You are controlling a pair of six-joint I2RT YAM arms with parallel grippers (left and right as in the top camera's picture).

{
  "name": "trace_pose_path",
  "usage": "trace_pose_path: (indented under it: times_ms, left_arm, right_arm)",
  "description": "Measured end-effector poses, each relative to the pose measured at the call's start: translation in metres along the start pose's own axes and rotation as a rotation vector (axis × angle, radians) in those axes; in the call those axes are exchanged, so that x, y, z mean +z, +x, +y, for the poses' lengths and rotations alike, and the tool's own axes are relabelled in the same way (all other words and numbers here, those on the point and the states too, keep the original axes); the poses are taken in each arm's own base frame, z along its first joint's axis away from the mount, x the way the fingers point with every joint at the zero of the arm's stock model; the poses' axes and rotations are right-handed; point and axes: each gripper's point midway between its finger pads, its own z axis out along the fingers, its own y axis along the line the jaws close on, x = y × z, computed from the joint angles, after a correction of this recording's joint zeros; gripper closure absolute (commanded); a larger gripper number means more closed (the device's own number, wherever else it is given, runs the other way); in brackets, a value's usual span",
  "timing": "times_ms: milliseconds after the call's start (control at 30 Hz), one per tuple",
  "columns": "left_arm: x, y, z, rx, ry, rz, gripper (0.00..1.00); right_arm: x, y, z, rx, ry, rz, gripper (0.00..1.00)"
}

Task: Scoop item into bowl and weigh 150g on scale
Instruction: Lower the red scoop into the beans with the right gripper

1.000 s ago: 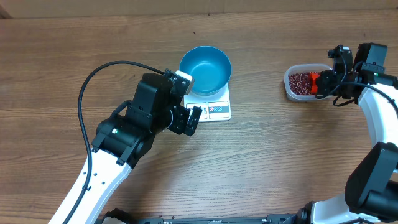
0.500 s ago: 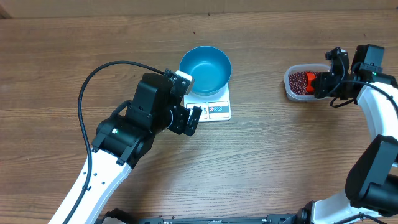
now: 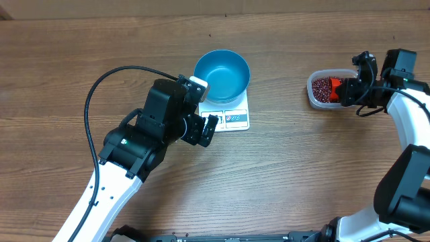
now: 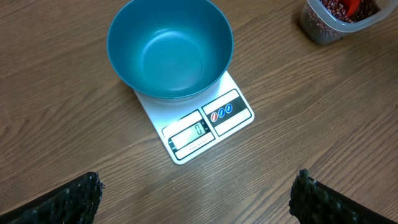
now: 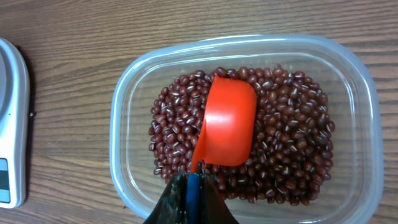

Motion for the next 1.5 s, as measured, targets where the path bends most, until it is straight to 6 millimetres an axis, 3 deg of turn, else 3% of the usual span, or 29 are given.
trace_pose_path:
  times_ms: [1500]
  left_arm:
    - [0.000, 0.000, 0.000, 0.000, 0.000, 0.000, 0.01]
  right_arm:
    - [-0.009, 0.005, -0.017, 0.135, -0.161, -0.045, 0.96]
